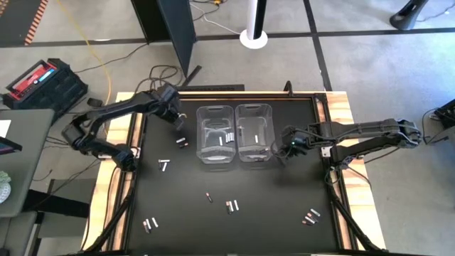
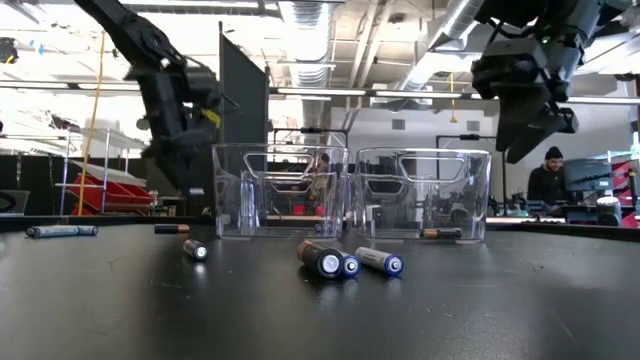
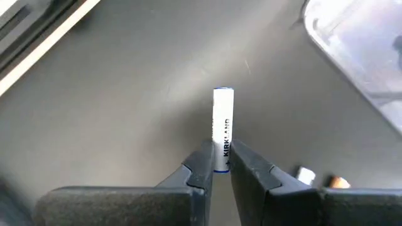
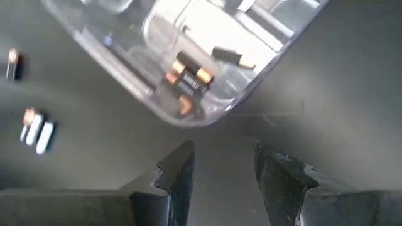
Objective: Sort batteries
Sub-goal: Put the white battery into the left transparent bin
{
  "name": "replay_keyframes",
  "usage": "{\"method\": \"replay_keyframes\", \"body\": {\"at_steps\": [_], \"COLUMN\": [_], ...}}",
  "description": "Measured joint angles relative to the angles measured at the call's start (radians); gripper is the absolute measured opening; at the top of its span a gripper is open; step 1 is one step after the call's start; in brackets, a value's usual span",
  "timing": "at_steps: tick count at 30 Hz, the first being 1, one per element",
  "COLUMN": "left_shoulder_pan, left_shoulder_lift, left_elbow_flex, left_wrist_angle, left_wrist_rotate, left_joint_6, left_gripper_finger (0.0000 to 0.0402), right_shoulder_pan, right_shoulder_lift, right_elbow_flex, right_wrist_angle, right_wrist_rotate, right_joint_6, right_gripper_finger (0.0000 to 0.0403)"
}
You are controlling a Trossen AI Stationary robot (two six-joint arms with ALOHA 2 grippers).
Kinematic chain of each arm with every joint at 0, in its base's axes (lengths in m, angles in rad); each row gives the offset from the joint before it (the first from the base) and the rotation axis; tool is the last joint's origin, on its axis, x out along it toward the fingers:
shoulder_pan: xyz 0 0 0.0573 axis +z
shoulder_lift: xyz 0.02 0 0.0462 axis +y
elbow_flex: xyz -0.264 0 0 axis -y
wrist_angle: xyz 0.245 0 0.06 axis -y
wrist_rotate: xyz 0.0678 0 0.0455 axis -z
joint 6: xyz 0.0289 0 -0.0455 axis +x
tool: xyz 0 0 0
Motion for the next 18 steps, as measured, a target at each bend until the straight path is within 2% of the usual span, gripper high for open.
{"method": "replay_keyframes", "body": {"at_steps": [5,10,14,18], "left_shoulder_pan": [-0.036,-0.126,-0.232,-0.316], "left_shoulder_lift": [-0.142,-0.255,-0.273,-0.235], "left_elbow_flex": [0.0,0.0,0.0,0.0], "left_wrist_angle": [-0.026,0.004,0.092,0.215], "left_wrist_rotate": [0.023,0.058,0.068,0.068], "left_joint_6": [-0.11,-0.194,-0.254,-0.291], "left_gripper_finger": [0.0039,0.0039,0.0039,0.0039], "right_shoulder_pan": [0.034,0.073,0.091,0.09], "right_shoulder_lift": [-0.026,-0.088,-0.128,-0.146], "right_elbow_flex": [0.0,0.0,0.0,0.0], "right_wrist_angle": [-0.039,-0.041,-0.04,-0.043], "right_wrist_rotate": [-0.033,-0.033,-0.033,-0.033], "right_joint_6": [-0.059,-0.067,-0.074,-0.074], "right_gripper_finger": [0.0179,0.0179,0.0179,0.0179]}}
